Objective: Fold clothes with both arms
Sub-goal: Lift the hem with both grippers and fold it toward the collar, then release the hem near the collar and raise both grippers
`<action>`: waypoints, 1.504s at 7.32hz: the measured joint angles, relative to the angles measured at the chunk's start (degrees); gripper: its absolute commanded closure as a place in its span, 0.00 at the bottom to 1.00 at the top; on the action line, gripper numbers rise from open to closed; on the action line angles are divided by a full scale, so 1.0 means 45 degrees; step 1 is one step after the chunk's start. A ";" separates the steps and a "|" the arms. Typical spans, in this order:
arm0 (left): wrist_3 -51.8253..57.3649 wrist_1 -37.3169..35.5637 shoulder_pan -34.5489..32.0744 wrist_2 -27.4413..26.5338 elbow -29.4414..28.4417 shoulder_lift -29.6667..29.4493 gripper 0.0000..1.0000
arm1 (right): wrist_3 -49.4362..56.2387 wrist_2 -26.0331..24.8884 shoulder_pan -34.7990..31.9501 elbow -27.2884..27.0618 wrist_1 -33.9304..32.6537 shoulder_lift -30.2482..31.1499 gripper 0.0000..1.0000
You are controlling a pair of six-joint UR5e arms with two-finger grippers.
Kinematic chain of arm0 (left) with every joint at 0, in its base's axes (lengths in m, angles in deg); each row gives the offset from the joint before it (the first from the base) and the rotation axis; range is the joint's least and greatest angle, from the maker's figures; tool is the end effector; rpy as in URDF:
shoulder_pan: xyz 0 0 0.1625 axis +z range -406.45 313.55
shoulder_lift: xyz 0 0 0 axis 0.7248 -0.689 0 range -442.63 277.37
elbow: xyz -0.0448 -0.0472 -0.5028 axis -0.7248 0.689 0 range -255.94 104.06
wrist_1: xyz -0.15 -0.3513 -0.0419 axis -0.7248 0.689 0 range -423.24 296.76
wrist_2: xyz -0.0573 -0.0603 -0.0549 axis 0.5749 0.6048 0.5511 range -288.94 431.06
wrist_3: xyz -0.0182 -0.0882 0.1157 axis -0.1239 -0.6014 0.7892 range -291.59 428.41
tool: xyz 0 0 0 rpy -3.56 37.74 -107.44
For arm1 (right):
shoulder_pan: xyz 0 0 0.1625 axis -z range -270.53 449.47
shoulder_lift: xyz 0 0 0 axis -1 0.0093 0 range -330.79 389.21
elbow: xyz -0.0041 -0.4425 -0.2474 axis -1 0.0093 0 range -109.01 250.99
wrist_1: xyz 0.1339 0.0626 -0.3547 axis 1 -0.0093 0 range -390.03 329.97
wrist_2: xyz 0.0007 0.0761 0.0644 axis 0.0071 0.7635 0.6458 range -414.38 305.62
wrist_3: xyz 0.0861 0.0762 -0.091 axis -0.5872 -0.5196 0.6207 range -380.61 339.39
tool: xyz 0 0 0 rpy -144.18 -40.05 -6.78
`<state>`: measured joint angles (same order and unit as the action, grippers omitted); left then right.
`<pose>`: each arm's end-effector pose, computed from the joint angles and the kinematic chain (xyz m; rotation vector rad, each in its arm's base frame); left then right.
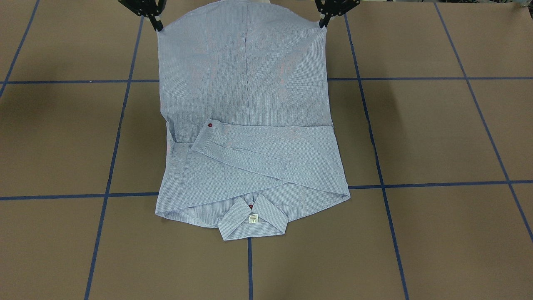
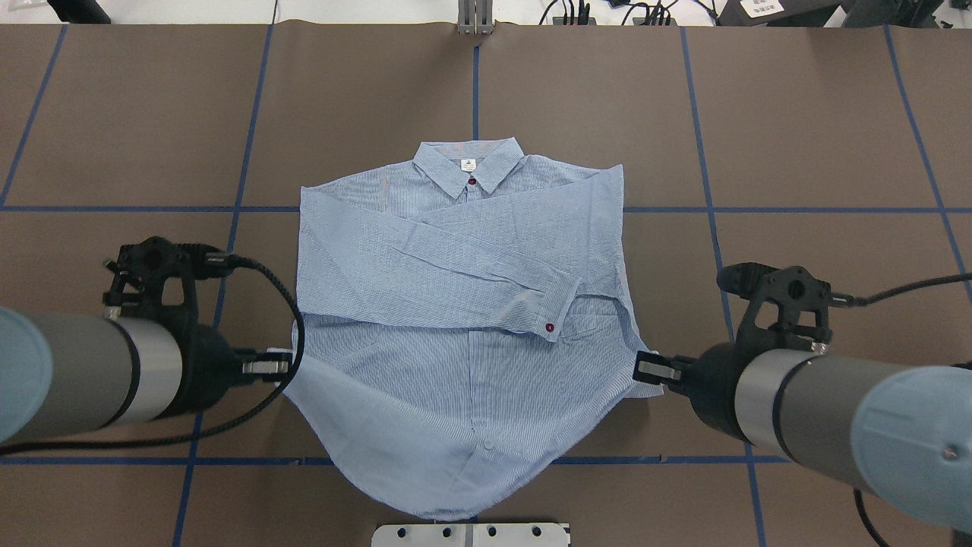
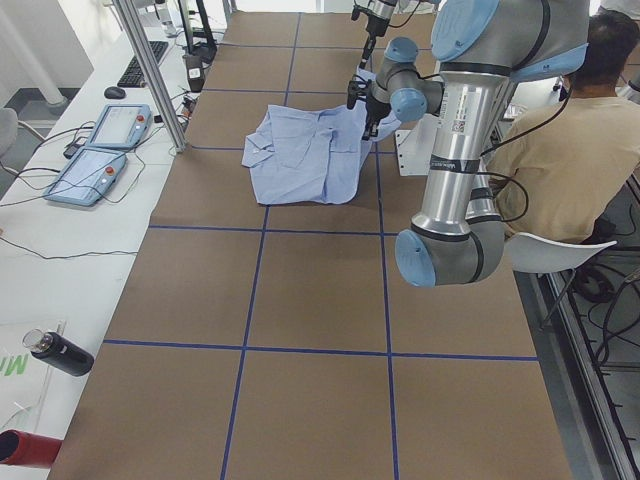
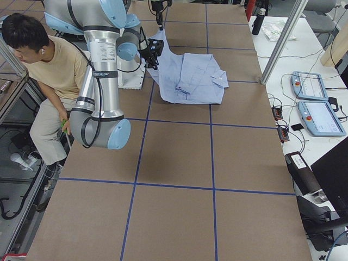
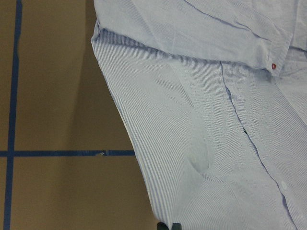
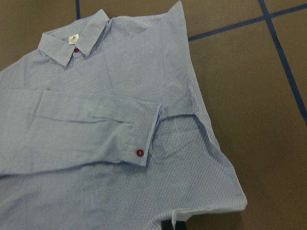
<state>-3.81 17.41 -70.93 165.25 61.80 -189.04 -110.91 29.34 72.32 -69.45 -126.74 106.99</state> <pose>0.3835 -0.3094 0.3272 0.2817 0.9163 -0.0729 -0.3854 -0.2752 0.3368 0.2436 -0.9549 0.3331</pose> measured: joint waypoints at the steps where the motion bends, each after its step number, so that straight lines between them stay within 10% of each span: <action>1: 0.0912 0.0044 -0.1134 -0.0019 -0.0770 -0.0343 1.00 | 0.0500 0.0028 -0.0865 0.0815 0.0050 -0.0552 1.00; 8: 0.1656 0.4573 -0.3161 -0.1639 -0.7443 -0.1916 1.00 | 0.2330 0.1585 -0.4525 0.5440 0.0433 -0.3347 1.00; 11: 0.1733 0.6253 -0.3061 -0.1808 -1.0247 -0.2742 1.00 | 0.2548 0.1566 -0.4767 0.8649 0.3847 -0.3652 1.00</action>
<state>3.99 45.55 -84.70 157.12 15.68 -201.39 -99.44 36.39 50.87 -30.52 -109.43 90.56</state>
